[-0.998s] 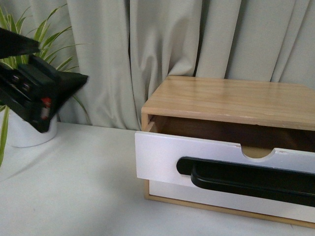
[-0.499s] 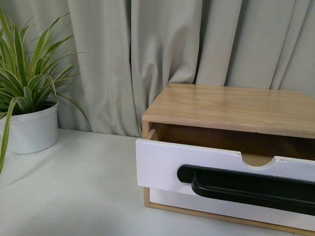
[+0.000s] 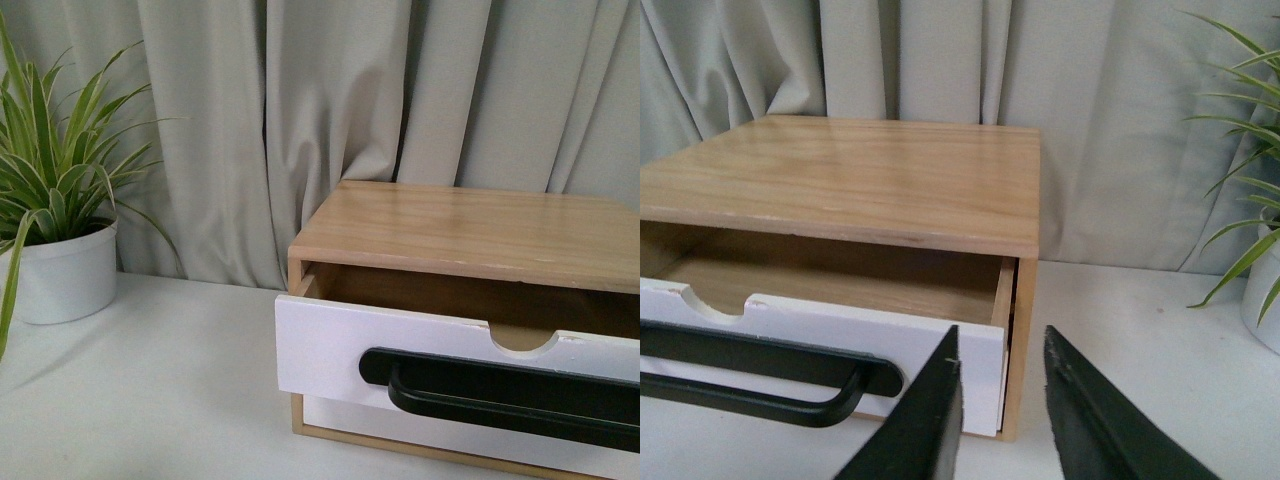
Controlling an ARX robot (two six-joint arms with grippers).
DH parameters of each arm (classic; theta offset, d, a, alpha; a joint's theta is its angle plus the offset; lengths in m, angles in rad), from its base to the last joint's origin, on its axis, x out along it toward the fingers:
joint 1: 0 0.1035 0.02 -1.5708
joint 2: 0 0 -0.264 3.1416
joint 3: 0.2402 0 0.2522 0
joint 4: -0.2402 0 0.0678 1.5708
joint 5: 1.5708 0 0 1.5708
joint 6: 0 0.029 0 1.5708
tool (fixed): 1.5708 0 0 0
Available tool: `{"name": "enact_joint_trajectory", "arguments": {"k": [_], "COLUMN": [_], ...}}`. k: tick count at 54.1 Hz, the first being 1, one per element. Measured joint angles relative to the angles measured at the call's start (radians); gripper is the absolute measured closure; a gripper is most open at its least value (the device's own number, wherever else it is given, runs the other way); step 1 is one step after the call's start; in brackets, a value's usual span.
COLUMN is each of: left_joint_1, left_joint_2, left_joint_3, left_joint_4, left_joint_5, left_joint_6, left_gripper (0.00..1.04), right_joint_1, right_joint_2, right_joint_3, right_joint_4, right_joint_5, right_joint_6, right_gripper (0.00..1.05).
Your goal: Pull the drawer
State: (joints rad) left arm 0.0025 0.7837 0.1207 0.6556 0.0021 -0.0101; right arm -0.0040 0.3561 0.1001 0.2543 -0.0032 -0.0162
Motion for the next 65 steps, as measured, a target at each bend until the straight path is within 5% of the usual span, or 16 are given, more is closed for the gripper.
{"name": "enact_joint_trajectory", "arguments": {"k": [5, 28, 34, 65], "left_joint_1": [0.000, 0.000, -0.001, -0.001], "left_joint_2": [-0.072, -0.318, -0.395, -0.591], "left_joint_3": [-0.032, -0.113, -0.113, -0.113], "left_joint_4": [-0.040, -0.195, -0.266, -0.460], "left_joint_5": [0.000, -0.002, -0.002, -0.002], "left_joint_6": [0.000, 0.005, 0.005, 0.005], "left_gripper": [1.01, 1.01, 1.01, 1.01], "right_joint_1": [0.000, 0.000, 0.000, 0.000], "right_joint_2": [-0.039, -0.179, -0.341, -0.352], "right_joint_3": [-0.024, -0.094, -0.094, -0.094], "right_joint_4": [-0.017, -0.077, -0.246, -0.253], "right_joint_5": [0.000, 0.000, 0.001, 0.001], "right_joint_6": [-0.002, 0.004, 0.004, 0.004], "right_gripper": [1.04, 1.04, 1.04, 1.04]}}
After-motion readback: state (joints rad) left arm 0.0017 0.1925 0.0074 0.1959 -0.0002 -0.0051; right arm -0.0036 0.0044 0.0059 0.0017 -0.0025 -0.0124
